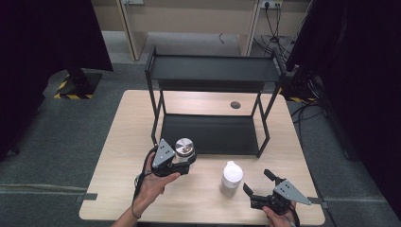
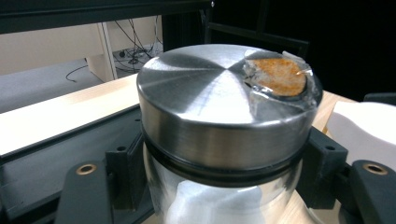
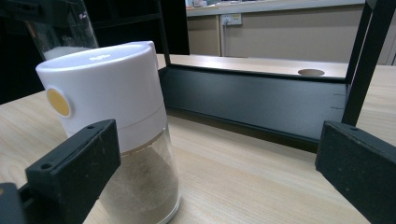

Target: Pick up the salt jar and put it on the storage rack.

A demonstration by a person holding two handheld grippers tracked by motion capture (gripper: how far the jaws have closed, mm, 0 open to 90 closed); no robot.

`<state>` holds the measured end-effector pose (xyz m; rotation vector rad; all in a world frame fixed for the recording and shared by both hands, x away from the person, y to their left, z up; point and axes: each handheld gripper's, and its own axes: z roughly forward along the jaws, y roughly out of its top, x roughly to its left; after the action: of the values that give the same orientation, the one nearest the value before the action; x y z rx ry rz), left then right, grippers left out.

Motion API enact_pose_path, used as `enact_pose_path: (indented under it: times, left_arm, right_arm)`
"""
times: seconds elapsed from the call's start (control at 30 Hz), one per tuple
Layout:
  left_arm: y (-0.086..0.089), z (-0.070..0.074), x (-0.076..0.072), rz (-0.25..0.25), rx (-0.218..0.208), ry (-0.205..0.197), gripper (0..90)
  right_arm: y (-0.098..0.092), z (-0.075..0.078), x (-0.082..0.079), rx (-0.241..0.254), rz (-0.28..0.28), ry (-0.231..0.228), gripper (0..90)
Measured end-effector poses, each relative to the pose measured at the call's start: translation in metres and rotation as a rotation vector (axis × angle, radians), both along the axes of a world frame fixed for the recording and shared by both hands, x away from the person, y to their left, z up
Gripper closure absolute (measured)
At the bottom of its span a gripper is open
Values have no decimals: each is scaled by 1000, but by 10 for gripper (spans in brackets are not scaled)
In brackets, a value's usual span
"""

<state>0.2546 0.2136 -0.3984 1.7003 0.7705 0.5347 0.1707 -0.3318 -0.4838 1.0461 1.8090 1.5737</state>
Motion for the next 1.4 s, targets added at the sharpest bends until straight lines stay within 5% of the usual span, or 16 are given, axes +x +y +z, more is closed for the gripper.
enact_pose_path:
  times: [0.8,1.4]
  left_arm:
    - [9,59,16,-55,-8,-17,307]
    - [12,102,35,-97,-31,12,307]
  right_arm:
    - [-1,0,0,1,0,-2,3]
    - [-2,1,-1,2,2,-5,3]
